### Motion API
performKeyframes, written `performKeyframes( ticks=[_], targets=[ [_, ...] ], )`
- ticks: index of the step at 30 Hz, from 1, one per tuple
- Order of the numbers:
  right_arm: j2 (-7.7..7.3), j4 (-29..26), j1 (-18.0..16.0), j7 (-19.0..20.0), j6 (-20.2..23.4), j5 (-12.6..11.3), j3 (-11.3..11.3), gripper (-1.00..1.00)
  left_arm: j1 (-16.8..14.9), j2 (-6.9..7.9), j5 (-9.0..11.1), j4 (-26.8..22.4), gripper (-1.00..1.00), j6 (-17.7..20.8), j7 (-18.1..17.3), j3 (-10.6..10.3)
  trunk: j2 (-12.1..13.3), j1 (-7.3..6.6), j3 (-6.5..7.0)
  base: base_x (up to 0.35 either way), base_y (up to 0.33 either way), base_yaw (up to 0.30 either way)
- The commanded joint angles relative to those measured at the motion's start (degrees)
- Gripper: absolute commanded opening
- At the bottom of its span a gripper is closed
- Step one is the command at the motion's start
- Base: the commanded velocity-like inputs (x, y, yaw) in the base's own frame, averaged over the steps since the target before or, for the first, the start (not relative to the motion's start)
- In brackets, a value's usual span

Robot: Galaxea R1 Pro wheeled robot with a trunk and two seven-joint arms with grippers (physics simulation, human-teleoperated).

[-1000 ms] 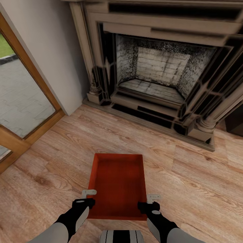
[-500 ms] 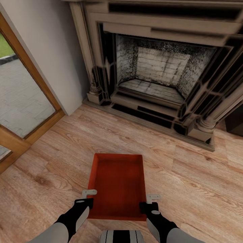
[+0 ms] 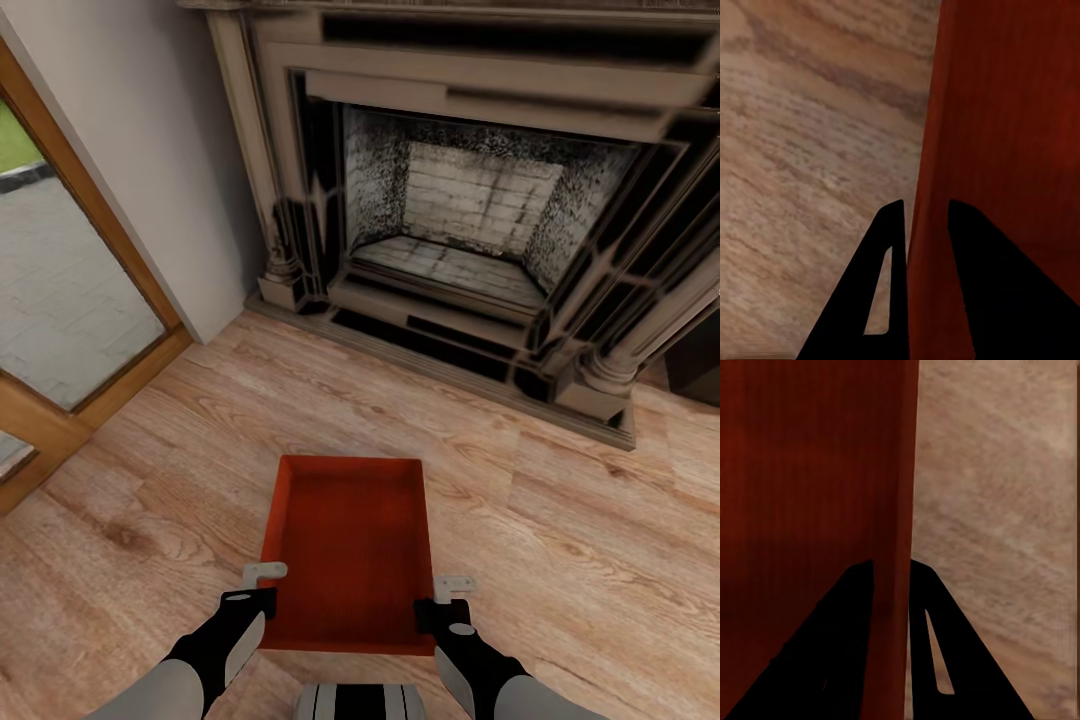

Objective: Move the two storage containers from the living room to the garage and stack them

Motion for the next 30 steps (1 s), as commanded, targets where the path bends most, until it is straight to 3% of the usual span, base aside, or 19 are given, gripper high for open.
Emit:
performKeyframes(
  ticks=[1, 30],
  targets=[
    [-0.06, 0.1, 0.0, -0.5, -0.3, -0.6, 0.1, -1.00, 0.0, 0.10, -0.6, -0.1, -1.00, 0.5, 0.7, -0.3, 0.4, -0.23, 0.15, 0.000, 0.000, 0.000],
    [-0.16, 0.1, 0.0, -0.5, -0.1, -0.6, 0.1, -1.00, 0.0, 0.10, -0.5, -0.1, -1.00, 0.5, 0.7, -0.3, 12.0, -6.60, 5.36, 0.000, 0.000, 0.000]
  ],
)
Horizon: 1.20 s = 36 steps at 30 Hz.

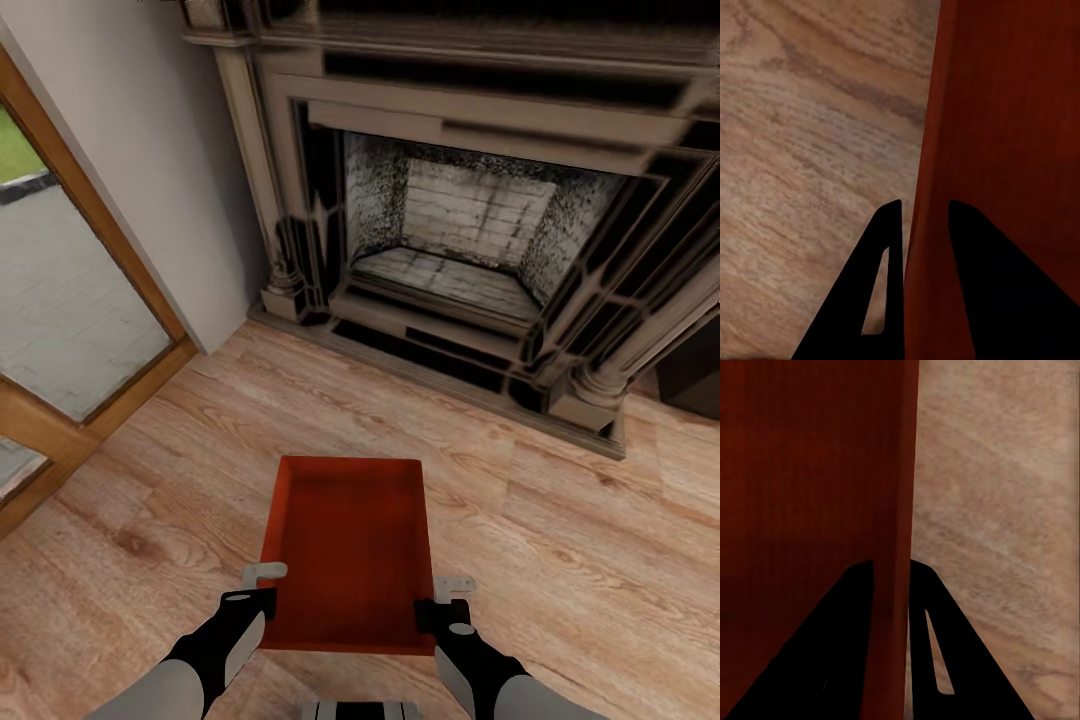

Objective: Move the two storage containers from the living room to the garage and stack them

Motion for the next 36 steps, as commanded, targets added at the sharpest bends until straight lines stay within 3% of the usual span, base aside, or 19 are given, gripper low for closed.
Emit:
performKeyframes(
  ticks=[1, 36],
  targets=[
    [-0.15, 0.2, 0.0, -0.5, -0.3, -0.6, -0.1, -1.00, 0.0, 0.10, -0.5, -0.2, -1.00, 0.5, 0.7, -0.3, 0.4, -0.23, 0.15, 0.000, 0.000, 0.000],
    [0.11, 0.2, -0.1, -0.5, -0.4, -1.0, -0.1, -1.00, 0.0, 0.10, -0.5, -0.2, -1.00, 0.5, 0.7, -0.3, 14.4, -7.92, 6.44, 0.000, 0.000, 0.000]
  ],
)
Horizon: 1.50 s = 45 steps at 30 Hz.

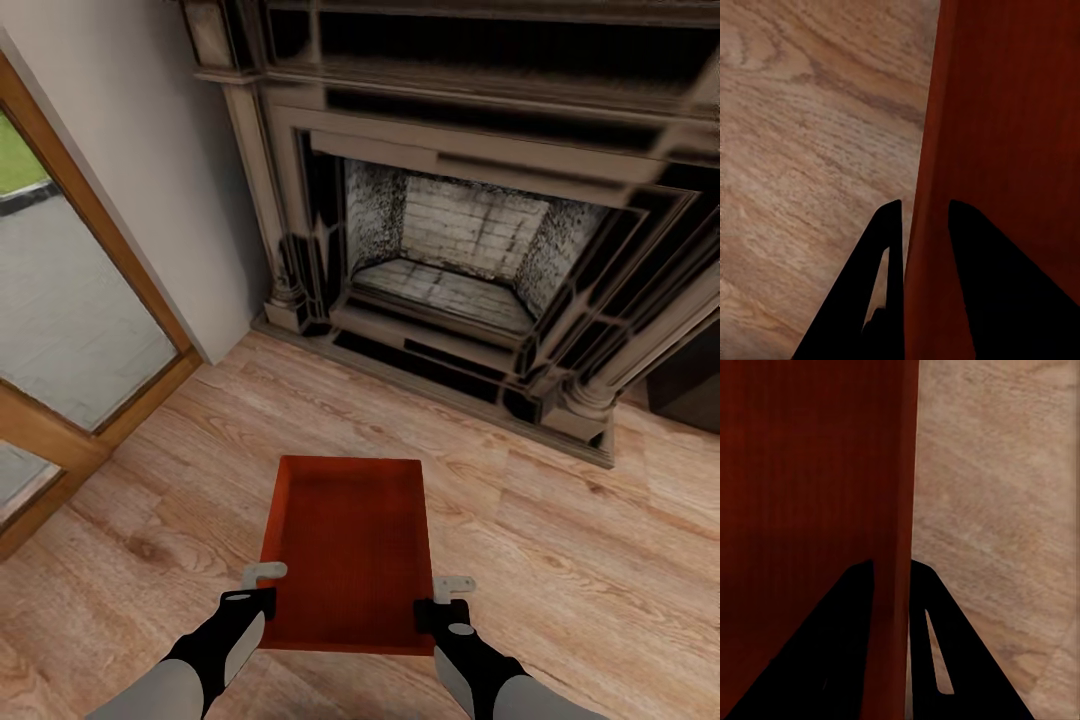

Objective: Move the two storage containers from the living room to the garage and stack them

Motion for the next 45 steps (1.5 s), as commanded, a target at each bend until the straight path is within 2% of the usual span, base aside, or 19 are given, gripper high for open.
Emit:
performKeyframes(
  ticks=[1, 45],
  targets=[
    [0.00, 0.0, 0.0, -0.3, -0.2, -0.6, -0.3, -1.00, 0.0, 0.05, -0.3, -0.1, -1.00, 0.4, 0.7, -0.4, 0.4, -0.23, 0.15, 0.000, 0.000, 0.000],
    [0.04, 0.0, -0.1, -0.5, -0.2, -0.2, -0.1, -1.00, 0.0, 0.08, 0.0, -0.2, -1.00, 0.4, 0.7, -0.3, 18.0, -9.89, 8.05, 0.000, 0.000, 0.000]
  ],
)
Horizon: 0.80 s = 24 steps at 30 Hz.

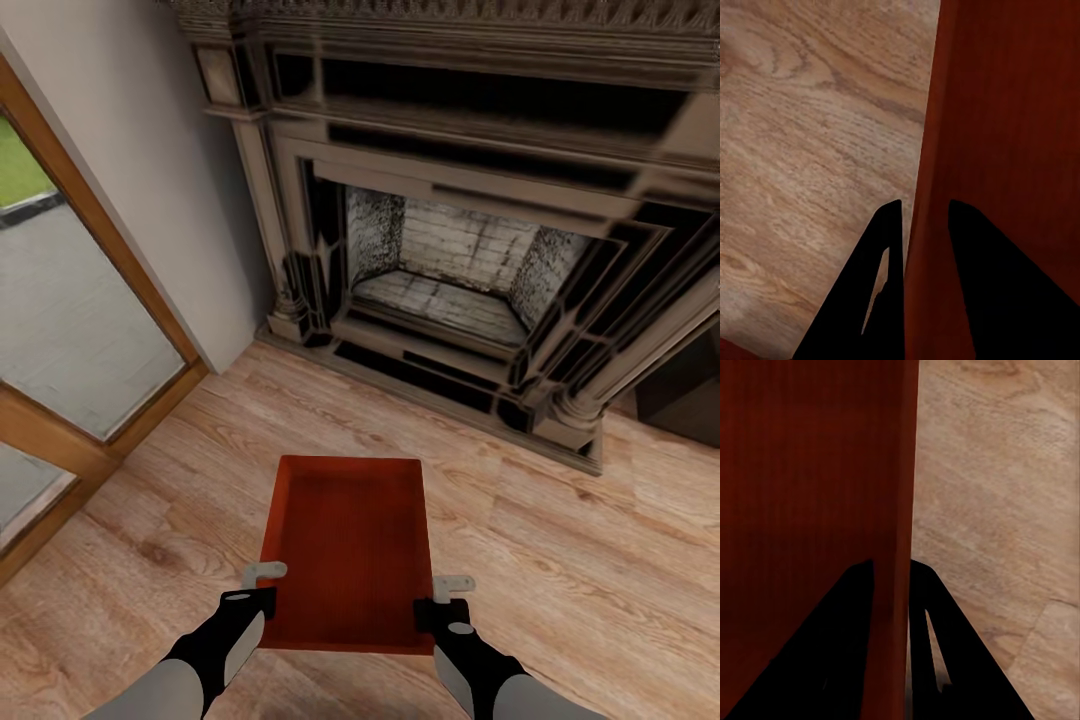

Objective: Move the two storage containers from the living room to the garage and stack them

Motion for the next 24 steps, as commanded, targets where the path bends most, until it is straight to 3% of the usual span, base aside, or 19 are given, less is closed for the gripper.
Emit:
performKeyframes(
  ticks=[1, 24],
  targets=[
    [-0.04, 0.1, 0.0, -0.4, -0.3, -0.5, -0.1, -1.00, 0.0, 0.06, -0.2, -0.1, -1.00, 0.4, 0.7, -0.2, 0.4, -0.23, 0.16, 0.000, 0.000, 0.000],
    [0.10, 0.0, 0.0, -0.3, 0.2, -0.5, -0.1, -1.00, 0.0, 0.09, -0.2, -0.1, -1.00, 0.4, 0.7, -0.1, 9.6, -5.28, 4.29, 0.000, 0.000, 0.000]
  ],
)
